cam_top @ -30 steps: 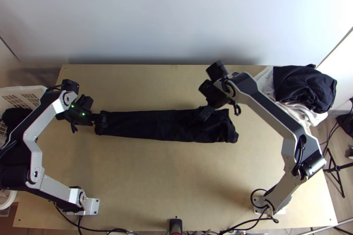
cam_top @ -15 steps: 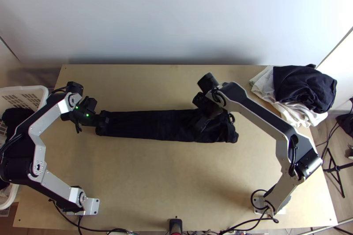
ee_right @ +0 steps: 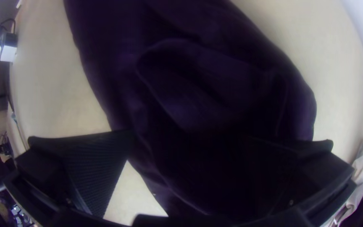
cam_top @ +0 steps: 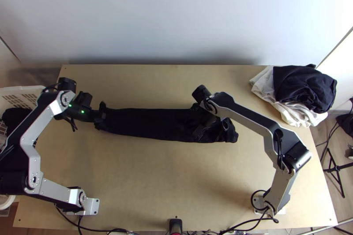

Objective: Fold the t-shirt

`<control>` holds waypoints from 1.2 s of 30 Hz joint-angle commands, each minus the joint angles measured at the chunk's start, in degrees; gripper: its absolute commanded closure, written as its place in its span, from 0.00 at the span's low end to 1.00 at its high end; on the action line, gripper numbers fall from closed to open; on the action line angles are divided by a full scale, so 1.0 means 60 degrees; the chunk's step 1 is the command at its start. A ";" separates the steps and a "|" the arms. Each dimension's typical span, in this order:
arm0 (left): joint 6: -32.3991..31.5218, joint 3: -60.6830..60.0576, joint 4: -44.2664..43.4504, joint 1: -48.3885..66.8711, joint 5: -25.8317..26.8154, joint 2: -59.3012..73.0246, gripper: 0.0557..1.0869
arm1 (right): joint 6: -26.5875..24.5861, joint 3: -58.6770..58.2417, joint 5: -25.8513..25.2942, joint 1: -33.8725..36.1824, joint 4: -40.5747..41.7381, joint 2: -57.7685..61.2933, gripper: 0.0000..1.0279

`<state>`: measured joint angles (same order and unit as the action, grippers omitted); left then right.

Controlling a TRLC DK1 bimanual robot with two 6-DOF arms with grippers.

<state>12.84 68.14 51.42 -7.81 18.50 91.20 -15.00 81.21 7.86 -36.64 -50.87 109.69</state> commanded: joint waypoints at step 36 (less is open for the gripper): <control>-0.1876 0.4815 -0.1714 0.6752 0.2790 0.1880 0.97 | 0.0333 -0.0058 0.0404 0.4115 -0.2024 -0.3926 0.03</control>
<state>1.89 92.73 44.64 24.23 33.93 94.98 -13.89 84.05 9.96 -15.79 -62.33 89.78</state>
